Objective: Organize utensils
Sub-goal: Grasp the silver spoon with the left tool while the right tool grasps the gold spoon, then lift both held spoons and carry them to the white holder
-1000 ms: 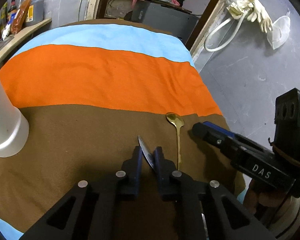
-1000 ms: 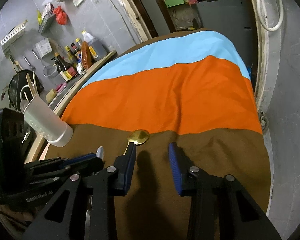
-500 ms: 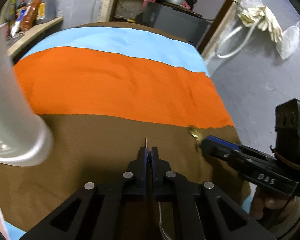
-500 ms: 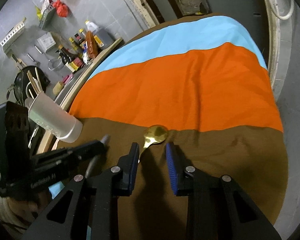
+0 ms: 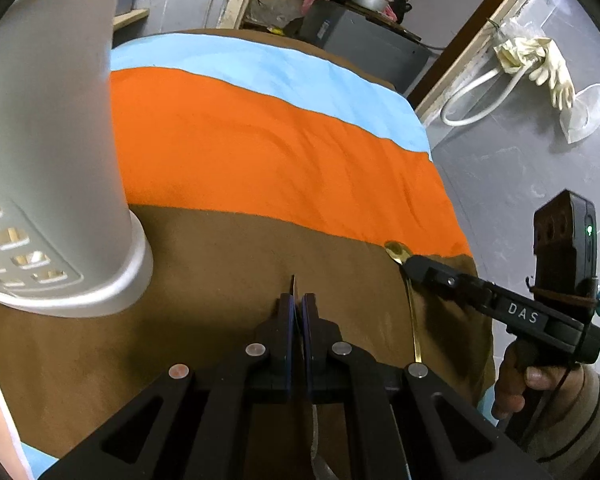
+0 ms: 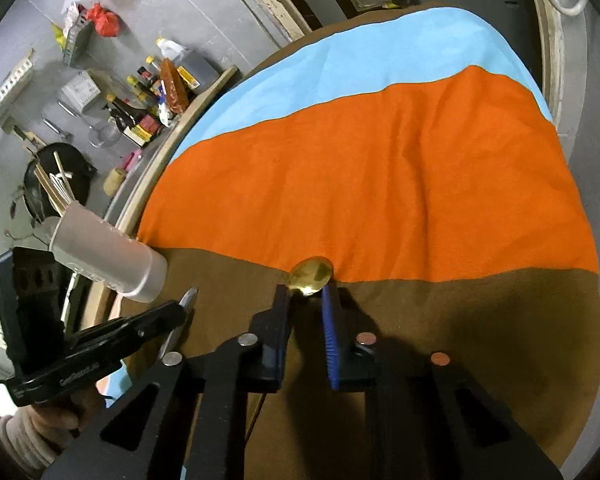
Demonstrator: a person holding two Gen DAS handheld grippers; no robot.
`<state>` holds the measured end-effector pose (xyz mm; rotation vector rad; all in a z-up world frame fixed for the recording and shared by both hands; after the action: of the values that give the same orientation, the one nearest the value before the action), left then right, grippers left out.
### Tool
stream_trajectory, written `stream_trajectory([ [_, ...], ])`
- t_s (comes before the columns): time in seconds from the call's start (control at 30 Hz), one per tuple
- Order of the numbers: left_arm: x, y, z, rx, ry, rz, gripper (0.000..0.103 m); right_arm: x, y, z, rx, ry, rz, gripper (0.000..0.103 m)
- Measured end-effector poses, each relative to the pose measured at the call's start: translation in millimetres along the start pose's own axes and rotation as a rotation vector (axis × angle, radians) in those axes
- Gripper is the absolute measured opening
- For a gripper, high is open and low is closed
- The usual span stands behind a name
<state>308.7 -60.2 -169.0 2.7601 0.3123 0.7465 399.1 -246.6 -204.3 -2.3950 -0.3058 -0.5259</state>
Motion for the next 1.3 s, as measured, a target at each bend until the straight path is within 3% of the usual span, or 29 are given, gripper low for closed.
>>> stream_trajectory([
  [0.17, -1.7, 1.9, -0.4, 0.008, -0.017, 0.01, 0.005, 0.5, -12.5, -0.8, -0.046, -0.025, -0.07, 0.001],
  [0.27, -1.6, 0.4, -1.4, 0.016, -0.027, 0.011, 0.005, 0.8, -22.0, -0.9, -0.079, -0.04, -0.126, 0.001],
  [0.53, -5.7, -5.6, -7.9, 0.035, -0.03, -0.007, 0.005, 2.1, -7.1, -4.6, 0.007, -0.053, -0.012, 0.001],
  [0.73, -6.2, -11.1, -9.6, 0.036, -0.036, -0.008, 0.006, -3.8, -8.2, 5.6, 0.042, -0.084, -0.008, 0.014],
  [0.9, -6.8, -12.6, -9.8, 0.036, -0.042, 0.0, 0.006, -1.1, -13.0, 15.0, 0.038, -0.097, -0.026, 0.014],
  [0.97, -6.4, -12.8, -9.4, 0.037, -0.045, 0.002, 0.006, 0.7, -13.2, 15.9, 0.024, -0.102, -0.027, 0.008],
  [1.13, -5.5, -12.9, -10.4, 0.037, -0.05, 0.004, 0.007, 4.0, -19.2, 13.4, -0.027, -0.111, -0.066, 0.004],
  [1.3, -6.6, -13.4, -13.0, 0.05, -0.048, 0.008, 0.007, -0.5, -56.1, 10.9, -0.187, -0.134, -0.302, 0.003],
])
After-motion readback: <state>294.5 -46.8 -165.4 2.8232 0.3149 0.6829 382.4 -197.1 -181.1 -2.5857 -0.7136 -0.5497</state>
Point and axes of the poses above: each gripper's, at about its wrist camera, not at the fingertips, and z roughly the way its jaws point, y to its right, x to its top, the point moved 2 cm from there along z, roughly the way its jaws point, and after that the axes turned 5 degrees about x, right-handed, at the moved point
